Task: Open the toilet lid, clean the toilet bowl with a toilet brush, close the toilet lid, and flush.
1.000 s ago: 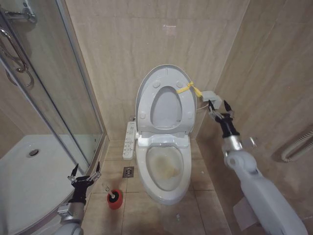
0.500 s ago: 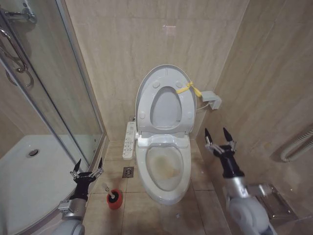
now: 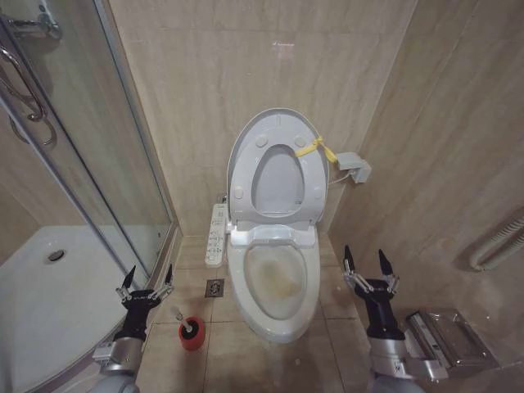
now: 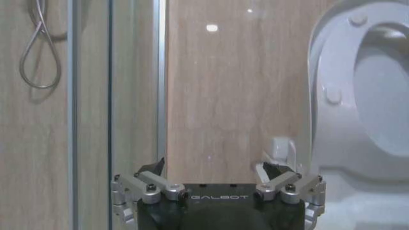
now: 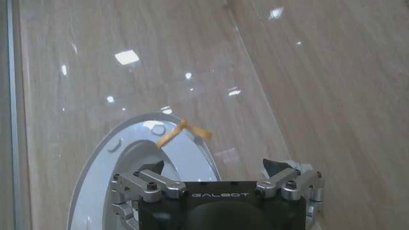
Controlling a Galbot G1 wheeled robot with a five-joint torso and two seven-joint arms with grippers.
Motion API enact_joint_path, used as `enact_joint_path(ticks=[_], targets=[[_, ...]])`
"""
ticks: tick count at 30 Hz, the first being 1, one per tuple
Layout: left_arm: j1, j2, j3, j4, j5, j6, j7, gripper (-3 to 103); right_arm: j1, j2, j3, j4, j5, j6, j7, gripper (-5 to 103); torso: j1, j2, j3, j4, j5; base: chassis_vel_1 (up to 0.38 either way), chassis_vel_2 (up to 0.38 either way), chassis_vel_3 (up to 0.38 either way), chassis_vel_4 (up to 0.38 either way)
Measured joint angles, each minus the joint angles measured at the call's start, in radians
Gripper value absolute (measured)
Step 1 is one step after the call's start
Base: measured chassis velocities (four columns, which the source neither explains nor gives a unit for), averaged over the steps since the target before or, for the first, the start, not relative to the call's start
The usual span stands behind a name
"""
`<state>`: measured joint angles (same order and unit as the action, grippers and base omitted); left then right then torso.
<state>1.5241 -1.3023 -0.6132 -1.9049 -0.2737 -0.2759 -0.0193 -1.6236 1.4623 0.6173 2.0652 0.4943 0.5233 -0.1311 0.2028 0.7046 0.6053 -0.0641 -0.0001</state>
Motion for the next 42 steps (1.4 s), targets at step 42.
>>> enact_joint_path(ticks=[42], targets=[[-0.216, -0.008, 0.082, 0.726, 0.143, -0.264, 0.136, 100, 0.043, 0.023, -0.019, -0.207, -0.053, 0.077, -0.049, 100, 0.0, 0.0, 0.0, 0.0, 0.0002, 0.0, 0.0, 0.0, 0.0]])
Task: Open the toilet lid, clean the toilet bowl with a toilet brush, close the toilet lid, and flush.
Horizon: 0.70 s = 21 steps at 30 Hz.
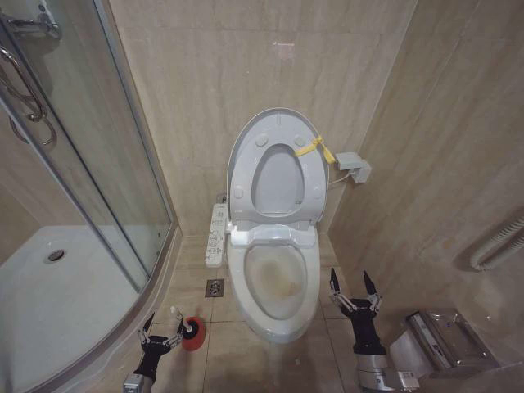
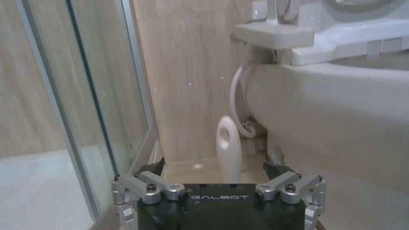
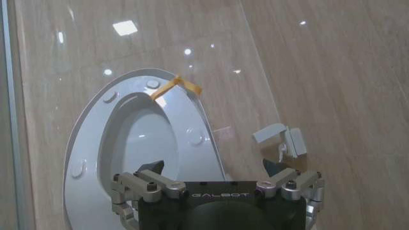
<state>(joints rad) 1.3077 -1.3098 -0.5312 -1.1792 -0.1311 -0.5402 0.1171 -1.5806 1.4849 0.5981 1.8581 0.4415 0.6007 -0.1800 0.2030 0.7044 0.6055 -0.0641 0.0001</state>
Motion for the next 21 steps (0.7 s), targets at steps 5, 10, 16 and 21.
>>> enact_joint_path(ticks=[5, 10, 16, 21], targets=[[-0.032, -0.017, -0.006, 0.047, -0.005, -0.005, 0.028, 100, -0.017, -0.019, -0.012, 0.002, -0.001, 0.013, -0.014, 100, 0.0, 0.0, 0.0, -0.0001, -0.0001, 0.0, 0.0, 0.0, 0.0], [-0.049, -0.028, -0.02, 0.082, -0.013, -0.005, 0.046, 100, -0.013, -0.019, -0.024, 0.006, -0.001, 0.02, -0.018, 100, 0.0, 0.0, 0.0, 0.0001, -0.0001, 0.0, 0.0, 0.0, 0.0], [-0.064, -0.038, -0.024, 0.126, -0.025, -0.011, 0.064, 100, -0.009, -0.01, -0.037, 0.003, -0.007, 0.024, -0.025, 100, 0.0, 0.0, 0.0, 0.0002, 0.0, 0.0, 0.0, 0.0, 0.0], [-0.096, -0.056, -0.017, 0.148, -0.023, -0.016, 0.073, 100, -0.009, 0.0, -0.039, 0.001, -0.013, 0.027, -0.032, 100, 0.0, 0.0, 0.0, -0.0001, -0.0001, 0.0, 0.0, 0.0, 0.0]])
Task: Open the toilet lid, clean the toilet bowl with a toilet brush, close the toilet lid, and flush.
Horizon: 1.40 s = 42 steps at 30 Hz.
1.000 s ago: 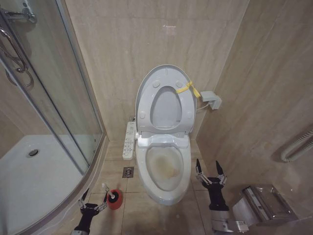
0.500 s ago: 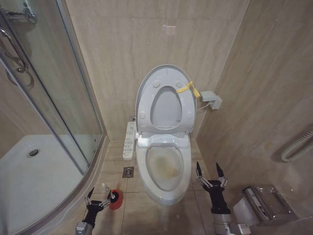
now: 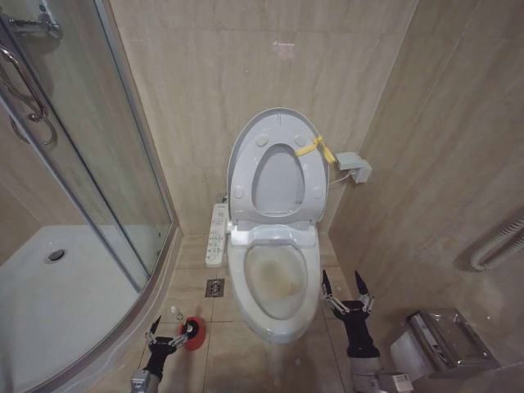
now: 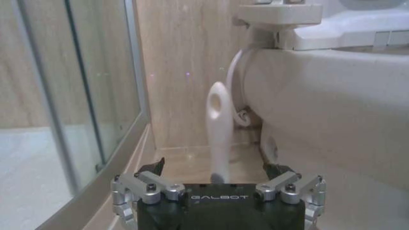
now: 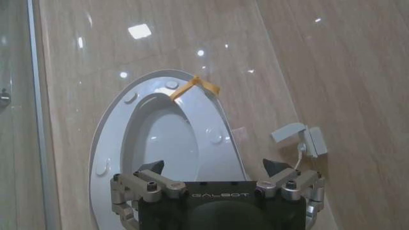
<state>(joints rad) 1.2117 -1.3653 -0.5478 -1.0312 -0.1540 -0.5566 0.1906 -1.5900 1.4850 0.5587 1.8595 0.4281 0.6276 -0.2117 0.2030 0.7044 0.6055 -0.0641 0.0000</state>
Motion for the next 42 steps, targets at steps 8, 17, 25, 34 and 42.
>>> enact_joint_path(ticks=[8, 17, 25, 34, 42], targets=[[-0.026, -0.011, 0.007, 0.002, 0.032, 0.001, -0.008, 100, -0.009, 0.001, 0.005, 0.004, -0.001, 0.004, -0.008, 100, 0.0, 0.0, 0.0, 0.0, 0.0, 0.0, 0.0, 0.0, 0.0], [-0.02, -0.002, 0.007, -0.012, 0.037, 0.003, -0.011, 93, -0.002, -0.002, 0.014, -0.007, 0.004, 0.005, -0.008, 100, 0.0, 0.0, 0.0, 0.0001, 0.0, 0.0, 0.0, 0.0, 0.0], [-0.007, 0.008, 0.01, -0.048, 0.042, 0.004, -0.011, 96, 0.009, 0.007, 0.011, -0.022, 0.004, 0.007, -0.011, 100, 0.0, 0.0, 0.0, 0.0002, 0.0, 0.0, 0.0, 0.0, 0.0], [-0.034, 0.007, 0.015, -0.005, 0.044, 0.002, -0.004, 86, 0.02, 0.008, 0.014, -0.037, 0.003, 0.006, -0.013, 100, 0.0, 0.0, 0.0, 0.0, -0.0001, 0.0, 0.0, 0.0, 0.0], [-0.018, 0.015, 0.011, -0.032, 0.044, 0.0, -0.003, 59, 0.036, 0.013, 0.014, -0.06, 0.002, 0.006, -0.014, 100, 0.0, 0.0, 0.0, 0.0, -0.0001, 0.0, 0.0, 0.0, 0.0]])
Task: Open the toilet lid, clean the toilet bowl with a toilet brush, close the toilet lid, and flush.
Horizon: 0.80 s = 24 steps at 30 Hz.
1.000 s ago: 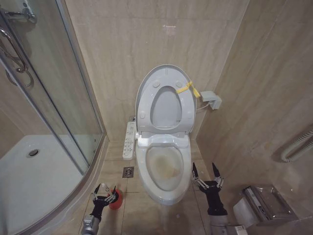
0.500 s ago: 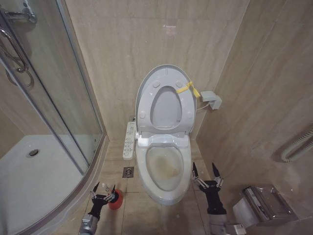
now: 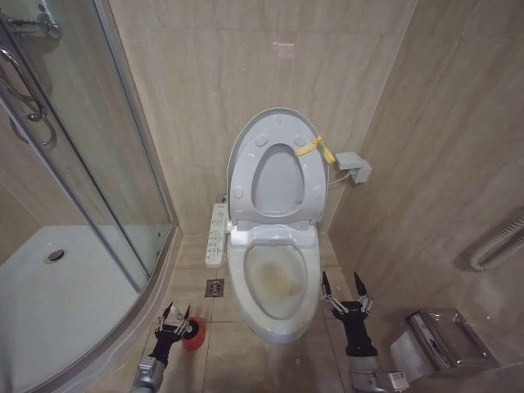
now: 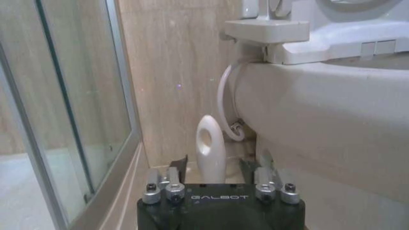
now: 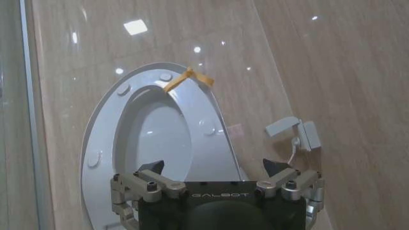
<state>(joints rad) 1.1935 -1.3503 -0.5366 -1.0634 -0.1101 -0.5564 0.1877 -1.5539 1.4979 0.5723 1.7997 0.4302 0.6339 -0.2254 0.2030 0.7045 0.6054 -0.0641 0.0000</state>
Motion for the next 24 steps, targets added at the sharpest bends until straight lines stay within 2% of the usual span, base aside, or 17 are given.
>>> enact_joint_path(ticks=[5, 6, 15, 16, 24], targets=[[0.024, 0.007, -0.003, -0.03, -0.003, 0.0, 0.001, 59, 0.007, 0.003, -0.001, -0.008, -0.001, 0.0, -0.001, 100, 0.0, 0.0, 0.0, 0.0001, 0.0001, 0.0, 0.0, 0.0, 0.0], [0.027, 0.007, -0.004, -0.031, -0.003, 0.0, 0.002, 32, 0.007, 0.004, -0.002, -0.008, -0.001, 0.0, -0.001, 100, 0.0, 0.0, 0.0, 0.0001, 0.0, 0.0, 0.0, 0.0, 0.0], [0.034, 0.006, -0.005, -0.039, -0.003, 0.0, 0.002, 32, 0.007, 0.005, -0.002, -0.008, -0.002, -0.001, -0.004, 100, 0.0, 0.0, 0.0, 0.0001, 0.0, 0.0, 0.0, 0.0, 0.0], [0.04, 0.006, -0.006, -0.048, -0.005, 0.0, 0.002, 24, 0.006, 0.004, 0.0, -0.008, -0.002, -0.001, -0.004, 100, 0.0, 0.0, 0.0, -0.0001, 0.0, 0.0, 0.0, 0.0, 0.0], [0.107, 0.006, -0.017, -0.203, -0.039, 0.005, -0.011, 24, 0.006, 0.0, 0.002, -0.009, -0.002, -0.001, -0.005, 100, 0.0, 0.0, 0.0, 0.0001, 0.0001, 0.0, 0.0, 0.0, 0.0]])
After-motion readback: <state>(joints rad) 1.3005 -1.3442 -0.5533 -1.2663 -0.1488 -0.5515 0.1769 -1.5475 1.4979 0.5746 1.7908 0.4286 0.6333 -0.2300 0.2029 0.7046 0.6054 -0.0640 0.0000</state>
